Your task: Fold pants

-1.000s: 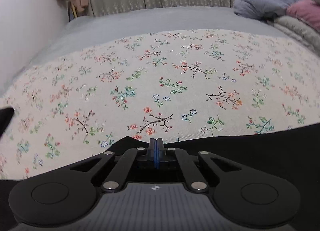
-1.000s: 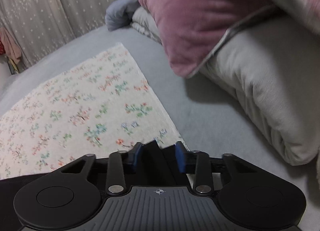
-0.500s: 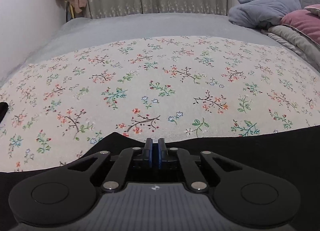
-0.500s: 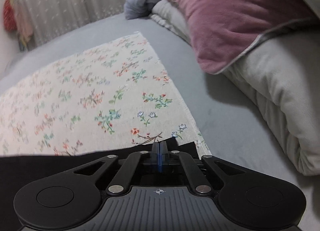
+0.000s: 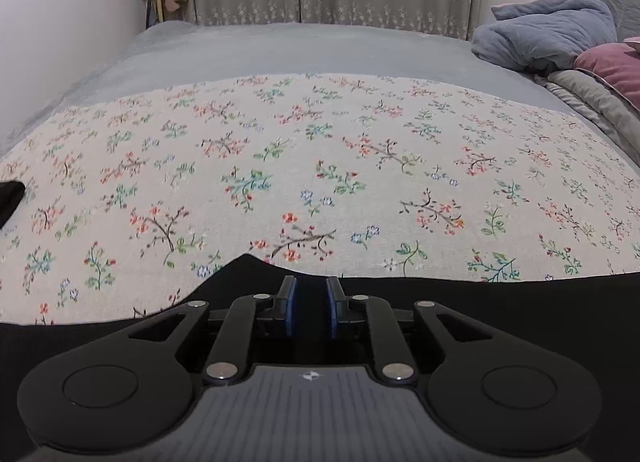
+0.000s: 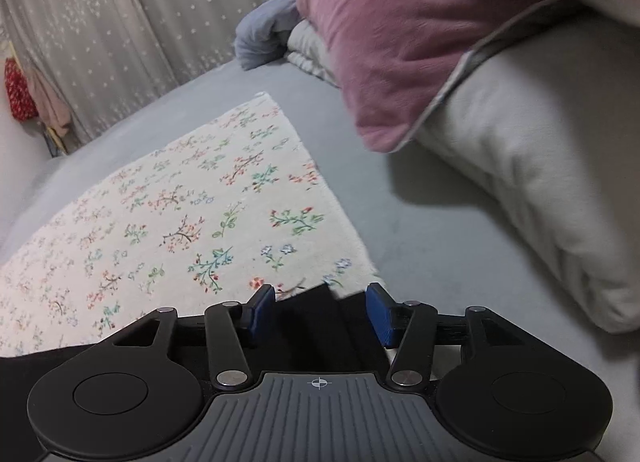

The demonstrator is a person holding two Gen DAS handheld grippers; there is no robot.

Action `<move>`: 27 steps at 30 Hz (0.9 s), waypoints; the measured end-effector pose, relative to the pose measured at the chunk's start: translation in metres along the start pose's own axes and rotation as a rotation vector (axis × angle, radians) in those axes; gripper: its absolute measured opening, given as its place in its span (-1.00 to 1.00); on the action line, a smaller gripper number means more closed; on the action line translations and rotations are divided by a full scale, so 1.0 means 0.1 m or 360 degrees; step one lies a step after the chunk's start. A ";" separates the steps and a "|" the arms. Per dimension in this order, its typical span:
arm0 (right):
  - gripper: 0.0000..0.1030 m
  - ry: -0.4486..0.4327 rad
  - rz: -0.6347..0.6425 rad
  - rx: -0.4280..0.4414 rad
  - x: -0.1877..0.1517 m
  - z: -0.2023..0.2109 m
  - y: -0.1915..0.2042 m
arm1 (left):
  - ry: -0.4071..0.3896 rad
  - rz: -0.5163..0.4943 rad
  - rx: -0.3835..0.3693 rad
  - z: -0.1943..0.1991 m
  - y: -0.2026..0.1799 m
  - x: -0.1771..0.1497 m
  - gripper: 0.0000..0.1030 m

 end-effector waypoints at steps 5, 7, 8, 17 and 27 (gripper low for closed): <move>-0.32 -0.0047 0.0204 -0.0167 0.02 -0.02 0.12 | -0.0003 -0.0022 -0.0002 0.00 0.00 0.00 -0.38; -0.32 -0.0099 0.0177 -0.0120 0.07 0.06 0.12 | -0.0001 -0.0025 -0.0002 0.00 0.00 -0.01 -0.38; -0.32 -0.0101 0.0166 -0.0078 0.07 0.05 0.13 | 0.0001 -0.0024 -0.0002 0.00 0.01 -0.01 -0.38; -0.81 -0.0063 0.0300 -0.0191 0.01 -0.11 0.26 | -0.0005 -0.0039 0.0006 0.01 0.00 -0.03 -0.35; -0.82 -0.0092 0.0267 -0.0349 0.08 0.16 0.16 | -0.0004 -0.0032 0.0031 0.01 0.04 -0.03 -0.34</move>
Point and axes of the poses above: each gripper's, at about its wrist camera, not at the fingertips, and z roughly against the way its jaws point, y to its left, x to its top, the point moved 7 cm from there along -z, roughly the way its jaws point, and after that the axes turned 2 degrees about y, right-handed, at the moved point
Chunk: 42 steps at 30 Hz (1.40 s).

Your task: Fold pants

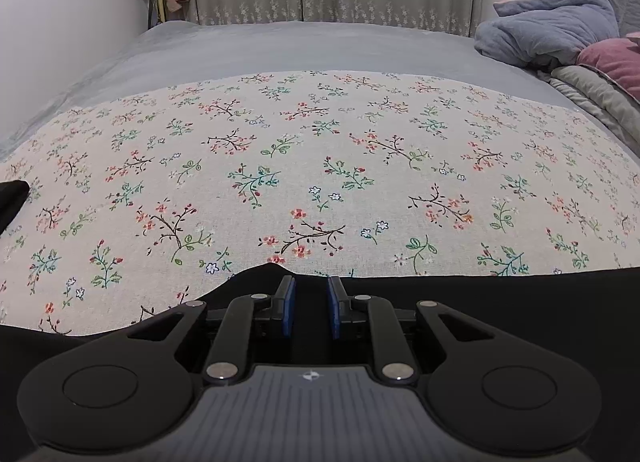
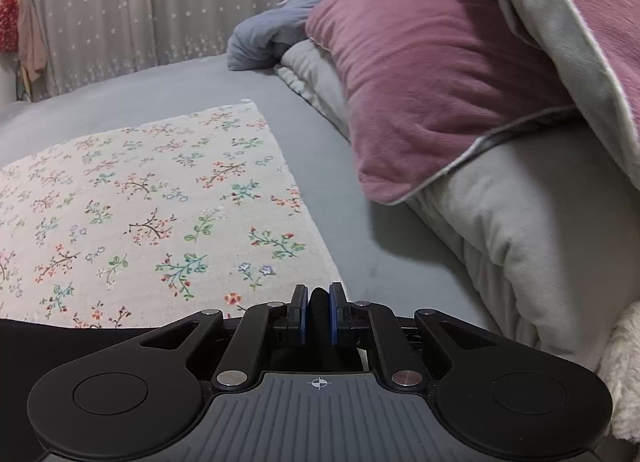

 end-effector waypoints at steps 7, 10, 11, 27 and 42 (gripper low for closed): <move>-0.80 0.0062 0.0142 -0.0110 -0.12 -0.36 0.19 | -0.0009 -0.0067 0.0075 -0.05 -0.01 -0.05 -0.32; -0.74 0.0041 0.0167 -0.0125 -0.11 -0.32 0.19 | -0.0010 -0.0049 0.0073 -0.03 0.03 -0.02 -0.26; -0.66 0.0038 0.0161 -0.0136 -0.10 -0.30 0.16 | -0.0014 -0.0027 0.0069 -0.01 0.05 0.00 -0.22; -0.40 -0.0066 0.0036 0.0007 -0.06 0.17 -0.05 | -0.0027 0.0085 0.0054 0.10 0.12 0.05 0.08; -0.25 -0.0004 0.0607 0.0130 -0.41 0.39 0.89 | -0.0012 0.0318 0.0044 0.49 0.86 -0.21 0.17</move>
Point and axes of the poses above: each gripper's, at about its wrist camera, not at the fingertips, and z roughly against the way its jaws point, y to its left, x to its top, the point moved 7 cm from there along -z, roughly the way its jaws point, and after that the axes turned 2 degrees about y, right-handed, at the moved point
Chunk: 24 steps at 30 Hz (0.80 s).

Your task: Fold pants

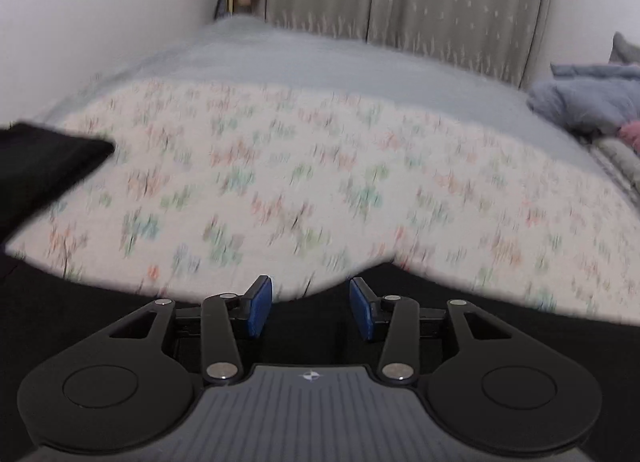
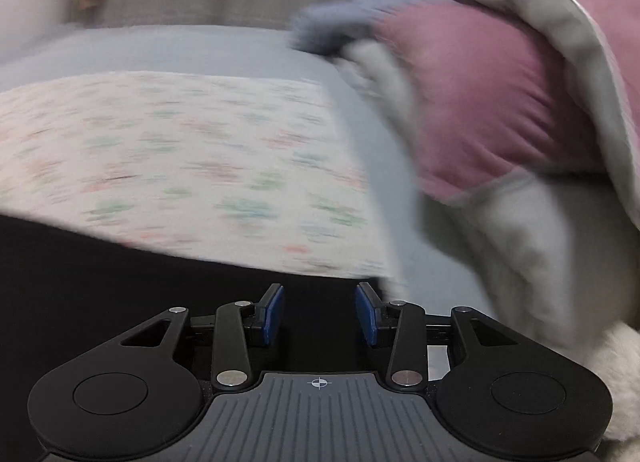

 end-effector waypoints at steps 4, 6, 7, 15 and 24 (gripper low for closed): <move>-0.23 -0.0038 0.0420 0.0087 -0.12 0.25 0.74 | 0.0112 -0.0136 0.0045 -0.07 -0.01 -0.37 0.18; -0.22 -0.0051 0.0527 0.0159 -0.20 0.37 1.03 | 0.0055 -0.0180 0.0109 -0.03 0.04 -0.46 0.22; -0.20 -0.0045 0.0553 0.0197 -0.23 0.42 1.13 | 0.0053 -0.0185 0.0116 0.02 0.07 -0.47 0.22; -0.11 -0.0079 0.0627 0.0438 -0.49 0.84 1.69 | -0.0083 -0.0214 0.0107 0.67 0.27 -0.56 0.22; -0.01 0.0062 0.0584 0.0476 -0.59 0.87 1.95 | 0.0107 -0.0232 0.0249 0.56 0.37 -1.01 0.46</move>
Point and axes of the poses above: each gripper's, at about its wrist camera, not at the fingertips, and z roughly against the way its jaws point, y to its left, x to its top, the point moved 7 cm from there along -z, roughly the way its jaws point, and after that the axes turned 2 degrees about y, right-handed, at the moved point
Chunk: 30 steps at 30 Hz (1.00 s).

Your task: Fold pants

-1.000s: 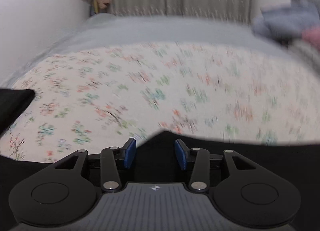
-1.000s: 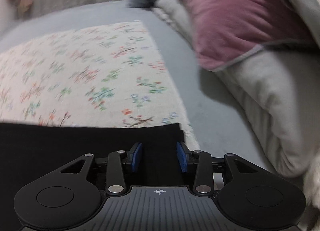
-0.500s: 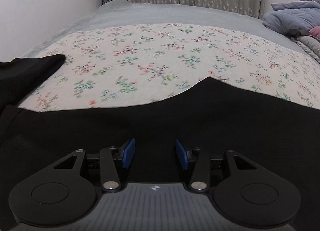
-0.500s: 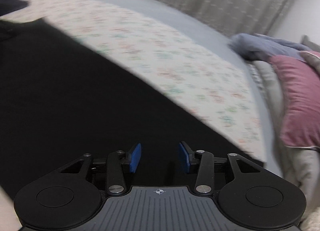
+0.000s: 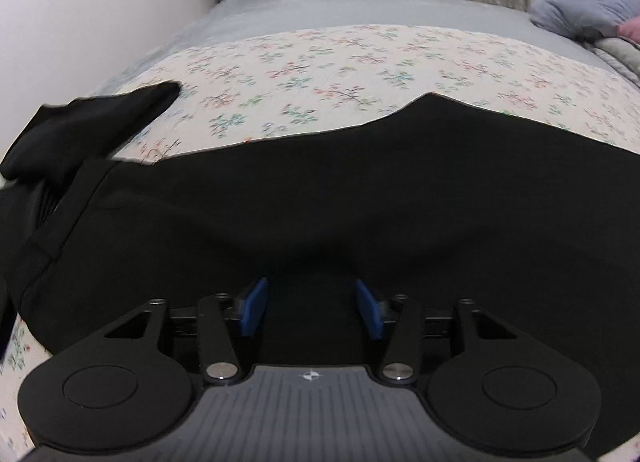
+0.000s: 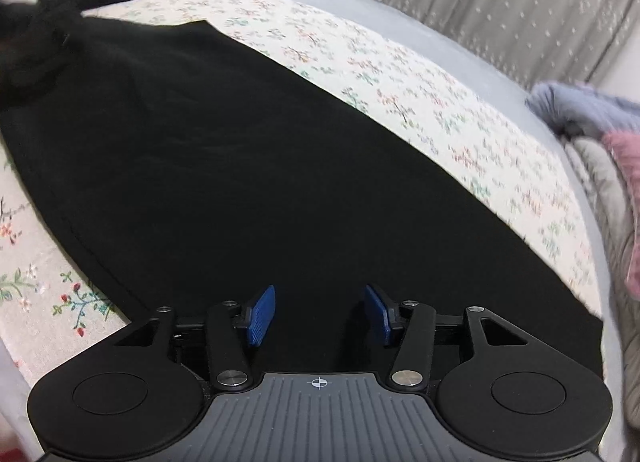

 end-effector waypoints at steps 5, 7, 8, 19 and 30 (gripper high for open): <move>0.27 0.0061 -0.0150 0.0027 -0.16 0.00 -0.37 | 0.0081 0.0198 -0.0029 -0.05 0.30 0.02 0.54; 0.31 0.0072 -0.0225 0.0025 -0.27 0.03 -0.57 | 0.0113 0.0304 0.0034 -0.06 0.53 0.04 0.53; 0.32 0.0081 -0.0274 0.0015 -0.33 0.04 -0.70 | 0.0112 0.0379 0.0070 -0.07 0.66 0.05 0.52; 0.65 0.0196 -0.0747 -0.0225 -0.90 0.13 -1.79 | 0.0187 0.0870 0.0136 -0.16 1.60 -0.04 0.31; 0.63 0.0156 -0.0716 -0.0523 -1.00 0.37 -1.88 | 0.0257 0.1472 -0.0141 0.14 1.86 -0.28 0.65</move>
Point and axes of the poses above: each gripper's, at about its wrist camera, not at the fingertips, and z roughly against the way its jaws point, y to its left, x to its top, the point moved 7 cm from there along -z, roughly the way its jaws point, and after that the axes turned 2 degrees about y, right-handed, at the moved point
